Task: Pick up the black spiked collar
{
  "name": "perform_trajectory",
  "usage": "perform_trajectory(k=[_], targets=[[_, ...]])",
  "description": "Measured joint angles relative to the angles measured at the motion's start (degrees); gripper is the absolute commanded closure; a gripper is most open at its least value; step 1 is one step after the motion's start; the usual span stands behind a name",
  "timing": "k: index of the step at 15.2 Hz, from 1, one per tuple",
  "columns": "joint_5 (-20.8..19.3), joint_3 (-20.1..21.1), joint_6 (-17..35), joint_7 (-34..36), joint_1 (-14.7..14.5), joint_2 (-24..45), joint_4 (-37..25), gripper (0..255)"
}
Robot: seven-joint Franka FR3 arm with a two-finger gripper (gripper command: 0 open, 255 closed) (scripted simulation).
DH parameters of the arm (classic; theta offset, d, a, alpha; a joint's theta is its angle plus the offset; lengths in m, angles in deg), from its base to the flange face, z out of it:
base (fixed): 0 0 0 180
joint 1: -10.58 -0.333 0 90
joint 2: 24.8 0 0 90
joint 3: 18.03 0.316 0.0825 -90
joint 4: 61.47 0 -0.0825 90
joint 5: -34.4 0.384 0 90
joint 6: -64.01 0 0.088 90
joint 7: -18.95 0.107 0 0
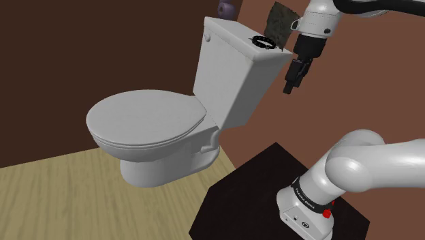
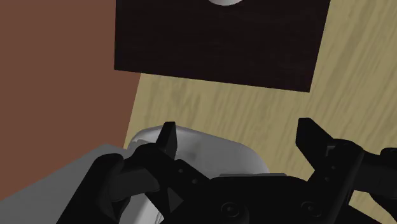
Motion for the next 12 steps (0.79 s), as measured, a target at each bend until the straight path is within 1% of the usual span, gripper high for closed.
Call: perform_trajectory(k=[3, 6, 12], targets=[[0.04, -0.90, 1.23, -0.45, 0.34, 2.06, -1.57, 0], [0.17, -3.18, 4.15, -1.77, 1.09, 7.33, -5.60, 0], [2.31, -7.29, 7.83, -4.02, 1.82, 17.39, -15.39, 0]])
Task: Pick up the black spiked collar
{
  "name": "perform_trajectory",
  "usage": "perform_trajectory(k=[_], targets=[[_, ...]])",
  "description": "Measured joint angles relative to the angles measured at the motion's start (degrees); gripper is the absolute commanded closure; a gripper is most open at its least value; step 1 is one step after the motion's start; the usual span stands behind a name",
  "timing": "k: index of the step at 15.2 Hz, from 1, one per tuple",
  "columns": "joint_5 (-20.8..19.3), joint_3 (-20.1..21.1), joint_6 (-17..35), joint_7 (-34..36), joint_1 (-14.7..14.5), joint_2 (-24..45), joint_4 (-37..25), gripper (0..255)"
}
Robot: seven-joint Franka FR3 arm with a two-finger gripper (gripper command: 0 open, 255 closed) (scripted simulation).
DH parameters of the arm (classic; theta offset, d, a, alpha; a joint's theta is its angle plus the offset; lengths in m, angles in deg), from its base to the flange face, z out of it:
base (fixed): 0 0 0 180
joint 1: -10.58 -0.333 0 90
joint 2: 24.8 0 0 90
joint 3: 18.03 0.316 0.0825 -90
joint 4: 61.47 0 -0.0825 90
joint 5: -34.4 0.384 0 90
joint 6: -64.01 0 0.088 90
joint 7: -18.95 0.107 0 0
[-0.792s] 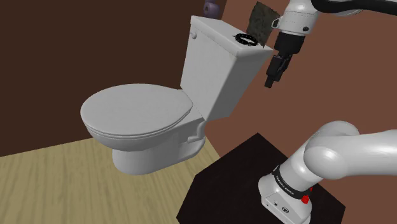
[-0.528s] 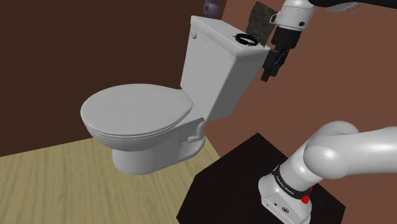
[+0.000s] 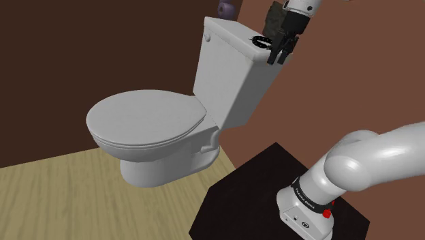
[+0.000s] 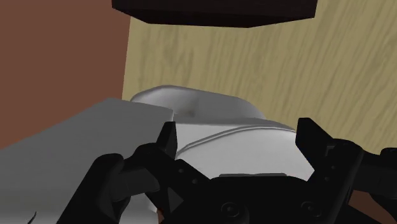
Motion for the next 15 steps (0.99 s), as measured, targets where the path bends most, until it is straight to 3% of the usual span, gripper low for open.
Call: perform_trajectory(k=[9, 15], targets=[[6.45, -7.13, 1.95, -5.45, 1.13, 15.89, -17.77, 0], [13.59, -11.29, -0.71, -8.77, 2.88, 27.40, -33.03, 0]])
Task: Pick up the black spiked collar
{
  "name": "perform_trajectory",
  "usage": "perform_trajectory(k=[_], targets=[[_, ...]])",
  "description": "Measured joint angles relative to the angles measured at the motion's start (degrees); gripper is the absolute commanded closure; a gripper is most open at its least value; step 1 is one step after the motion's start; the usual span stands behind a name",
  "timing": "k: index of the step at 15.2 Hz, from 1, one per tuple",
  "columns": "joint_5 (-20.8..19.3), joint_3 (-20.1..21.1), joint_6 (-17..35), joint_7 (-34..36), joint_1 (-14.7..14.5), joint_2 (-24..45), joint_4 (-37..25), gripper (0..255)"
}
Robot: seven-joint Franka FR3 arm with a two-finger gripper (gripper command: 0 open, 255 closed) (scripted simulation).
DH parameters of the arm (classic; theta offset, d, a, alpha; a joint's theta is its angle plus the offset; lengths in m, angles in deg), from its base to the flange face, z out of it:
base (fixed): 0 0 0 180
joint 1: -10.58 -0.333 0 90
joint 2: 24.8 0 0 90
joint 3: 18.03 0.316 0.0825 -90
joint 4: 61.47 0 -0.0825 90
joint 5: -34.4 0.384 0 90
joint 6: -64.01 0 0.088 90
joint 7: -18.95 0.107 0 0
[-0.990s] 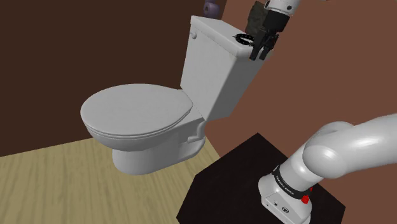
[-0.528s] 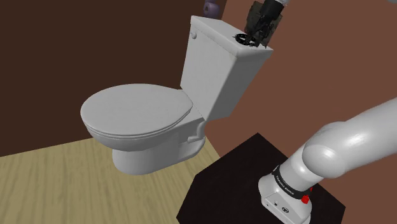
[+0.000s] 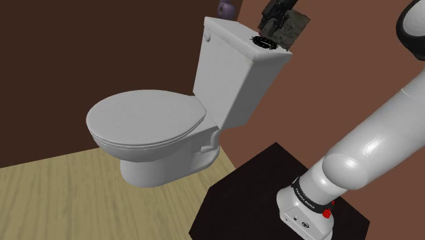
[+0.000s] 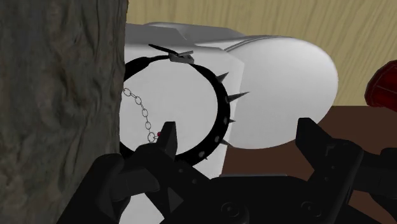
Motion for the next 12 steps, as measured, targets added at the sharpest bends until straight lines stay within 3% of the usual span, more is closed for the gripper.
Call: perform_trajectory(k=[8, 9, 12], targets=[[0.79, -0.06, 5.29, -1.34, 0.04, 0.23, 4.94, 0], [0.79, -0.06, 5.59, -1.44, 0.04, 0.21, 5.27, 255], [0.79, -0.04, 5.87, -1.50, 0.03, 0.18, 5.57, 255]])
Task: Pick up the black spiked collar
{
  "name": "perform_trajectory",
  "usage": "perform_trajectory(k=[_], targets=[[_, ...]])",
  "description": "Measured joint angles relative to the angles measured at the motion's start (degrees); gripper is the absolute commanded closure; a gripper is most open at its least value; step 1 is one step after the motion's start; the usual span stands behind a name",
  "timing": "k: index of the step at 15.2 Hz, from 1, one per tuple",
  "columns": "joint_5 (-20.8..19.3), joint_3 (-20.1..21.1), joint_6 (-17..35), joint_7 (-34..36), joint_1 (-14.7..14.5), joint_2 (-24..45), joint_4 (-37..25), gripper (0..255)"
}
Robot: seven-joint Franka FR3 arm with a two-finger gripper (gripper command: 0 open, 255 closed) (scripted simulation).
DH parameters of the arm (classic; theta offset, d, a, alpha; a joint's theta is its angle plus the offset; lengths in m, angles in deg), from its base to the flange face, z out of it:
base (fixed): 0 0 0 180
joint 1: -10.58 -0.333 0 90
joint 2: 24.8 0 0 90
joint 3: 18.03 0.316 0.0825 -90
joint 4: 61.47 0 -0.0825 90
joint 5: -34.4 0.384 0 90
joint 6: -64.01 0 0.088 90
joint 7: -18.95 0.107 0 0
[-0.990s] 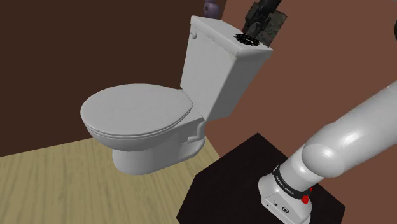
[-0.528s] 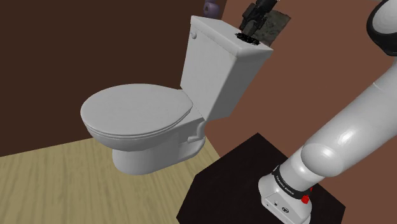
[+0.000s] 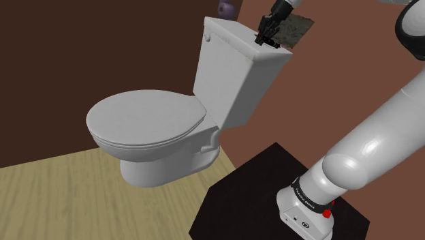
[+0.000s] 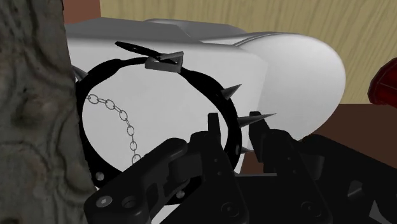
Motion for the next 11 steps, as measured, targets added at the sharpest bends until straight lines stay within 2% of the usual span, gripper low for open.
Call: perform_trajectory(k=[7, 11], targets=[[-0.01, -0.02, -0.02, -0.02, 0.02, -0.04, 0.01, 255], [0.00, -0.03, -2.23, 0.64, 0.02, 0.19, -2.49, 255]])
